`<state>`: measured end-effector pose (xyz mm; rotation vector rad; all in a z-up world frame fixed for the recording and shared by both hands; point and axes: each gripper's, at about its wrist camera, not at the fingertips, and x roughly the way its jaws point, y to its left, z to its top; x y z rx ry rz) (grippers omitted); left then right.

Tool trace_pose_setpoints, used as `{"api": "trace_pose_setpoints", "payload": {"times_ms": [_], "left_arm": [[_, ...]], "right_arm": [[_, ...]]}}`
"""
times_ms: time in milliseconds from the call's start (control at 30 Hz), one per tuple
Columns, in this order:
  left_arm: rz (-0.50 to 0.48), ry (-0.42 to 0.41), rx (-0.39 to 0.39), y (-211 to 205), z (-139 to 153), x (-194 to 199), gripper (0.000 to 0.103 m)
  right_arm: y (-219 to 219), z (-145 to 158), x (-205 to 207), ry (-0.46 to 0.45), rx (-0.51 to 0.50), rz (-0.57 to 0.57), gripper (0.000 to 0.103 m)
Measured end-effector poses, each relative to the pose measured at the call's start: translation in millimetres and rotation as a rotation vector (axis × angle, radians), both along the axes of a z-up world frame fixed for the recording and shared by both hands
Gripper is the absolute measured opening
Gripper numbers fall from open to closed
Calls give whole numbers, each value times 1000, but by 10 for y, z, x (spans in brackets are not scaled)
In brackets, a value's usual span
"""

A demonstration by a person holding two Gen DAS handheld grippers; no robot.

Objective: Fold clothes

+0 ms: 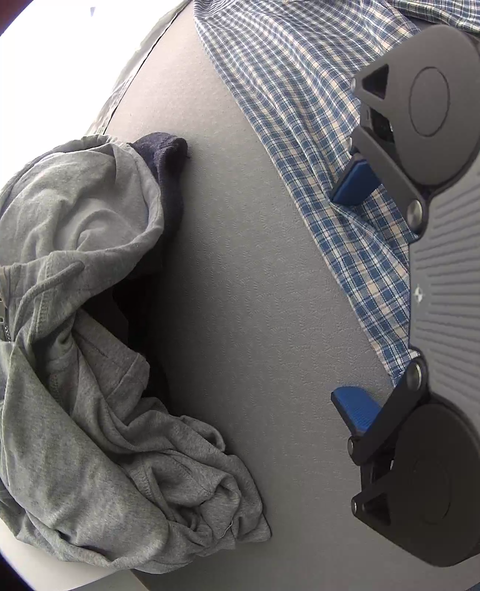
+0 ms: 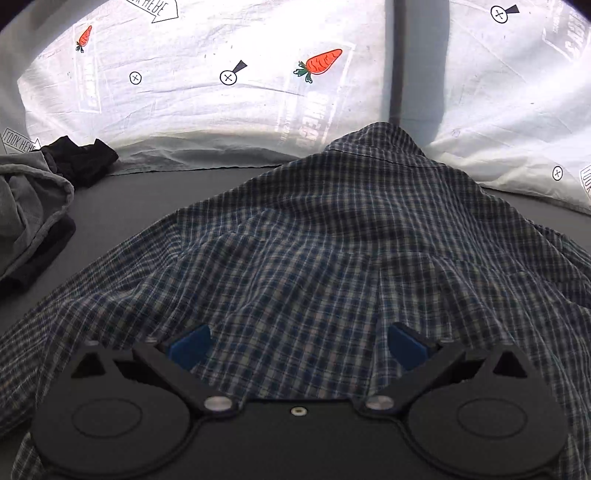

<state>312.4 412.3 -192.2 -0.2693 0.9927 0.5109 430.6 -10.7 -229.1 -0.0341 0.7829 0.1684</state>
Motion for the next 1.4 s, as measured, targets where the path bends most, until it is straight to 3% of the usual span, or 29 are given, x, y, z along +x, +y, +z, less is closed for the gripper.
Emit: {"api": "trace_pose_setpoints", "payload": {"times_ms": [100, 200, 333, 633, 900, 967, 1000, 1033, 1100, 1200, 1333, 1400], "left_arm": [[-44, -19, 26, -66, 51, -79, 103], [-72, -41, 101, -156, 126, -228, 103], [-49, -36, 84, -189, 149, -406, 103], [100, -54, 14, -272, 14, -834, 103], [139, -113, 58, -365, -73, -884, 102], [148, -135, 65, -401, -44, -914, 93], [145, -149, 65, -418, -23, -930, 76], [136, -167, 61, -434, 5, -946, 50], [110, -195, 14, -448, 52, -945, 24], [70, -247, -65, -529, 167, -889, 12], [-63, -354, -160, -865, 401, -751, 12], [-158, -386, -271, -1029, 489, -644, 12]], "right_arm": [[-411, -48, -499, 27, -24, -118, 103], [-780, -104, -880, 41, -13, -261, 103], [-1122, -186, -1170, 32, -21, -418, 103], [-1181, -297, -1311, -83, -26, -430, 103], [-1177, -292, -1316, -104, -23, -427, 103], [-1174, -294, -1319, -104, -23, -428, 103], [-1174, -295, -1321, -105, -22, -428, 103], [-1174, -296, -1324, -105, -21, -428, 103], [-1173, -297, -1327, -106, -20, -427, 103], [-1173, -297, -1327, -106, -20, -427, 103], [-1174, -297, -1326, -106, -20, -427, 103], [-1178, -297, -1327, -106, -19, -426, 103]]}}
